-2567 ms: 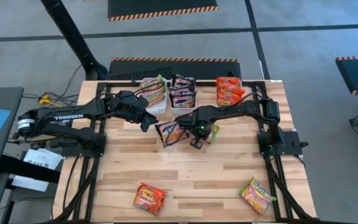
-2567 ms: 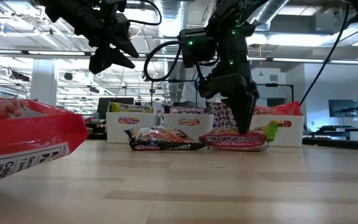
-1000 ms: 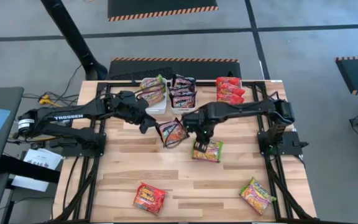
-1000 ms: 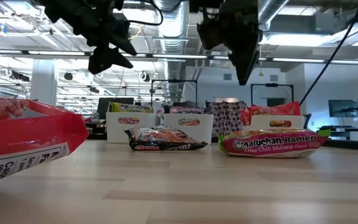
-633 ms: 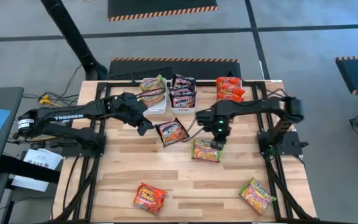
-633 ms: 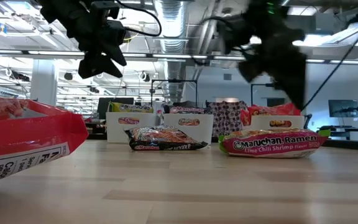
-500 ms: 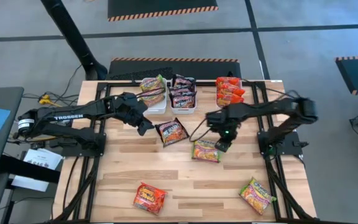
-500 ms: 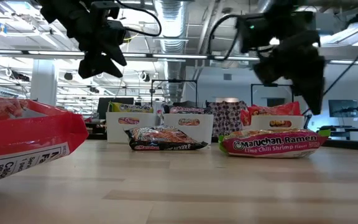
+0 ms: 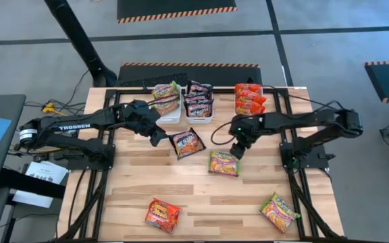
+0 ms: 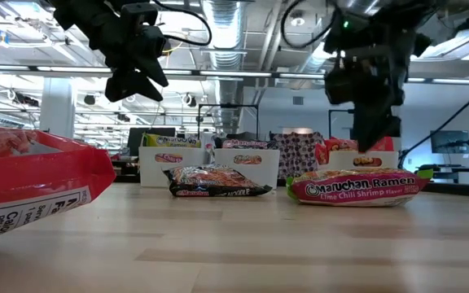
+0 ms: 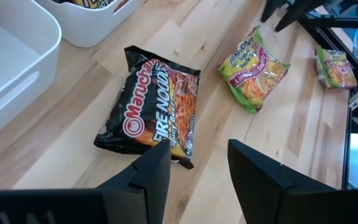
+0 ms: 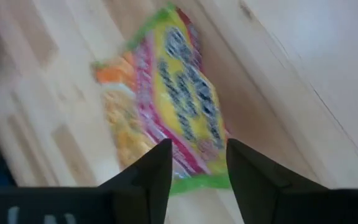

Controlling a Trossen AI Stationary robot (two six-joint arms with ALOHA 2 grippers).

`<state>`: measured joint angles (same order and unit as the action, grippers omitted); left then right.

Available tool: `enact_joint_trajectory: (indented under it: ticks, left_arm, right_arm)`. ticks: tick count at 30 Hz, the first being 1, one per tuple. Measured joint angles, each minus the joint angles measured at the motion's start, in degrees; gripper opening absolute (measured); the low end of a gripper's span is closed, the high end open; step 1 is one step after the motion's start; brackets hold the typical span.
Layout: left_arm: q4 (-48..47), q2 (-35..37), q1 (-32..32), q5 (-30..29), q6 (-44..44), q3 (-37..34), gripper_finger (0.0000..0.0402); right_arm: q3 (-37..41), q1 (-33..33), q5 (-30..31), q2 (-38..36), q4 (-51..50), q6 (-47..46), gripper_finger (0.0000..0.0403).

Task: Sort Maruchan noodles
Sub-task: Put the green noodle pack into the left white bin

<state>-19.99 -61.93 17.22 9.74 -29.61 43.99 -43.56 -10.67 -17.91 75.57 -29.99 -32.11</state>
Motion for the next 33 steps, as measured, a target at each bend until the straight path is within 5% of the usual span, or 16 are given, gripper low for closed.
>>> enact_joint_trajectory:
  ticks: [12,23,27,33]
  left_arm:
    - [0.17,0.00,0.01,-0.04,-0.61,0.00,0.0146]
    - [0.16,0.00,-0.01,-1.21,-0.61,0.00,0.0146]
    - [0.16,0.00,0.01,-3.02,-0.63,0.00,0.0146]
    - [0.16,0.00,-0.01,-3.08,-0.63,0.00,0.0146]
  right_arm:
    - [-4.51,0.08,0.26,11.16,-2.47,10.18,0.0237]
    - [-4.82,0.08,-5.29,22.42,-1.42,12.47,0.0238]
    - [-4.75,0.62,-9.40,23.93,0.25,9.22,0.0198]
    - [-4.60,1.31,-15.24,24.05,3.95,7.31,0.0061]
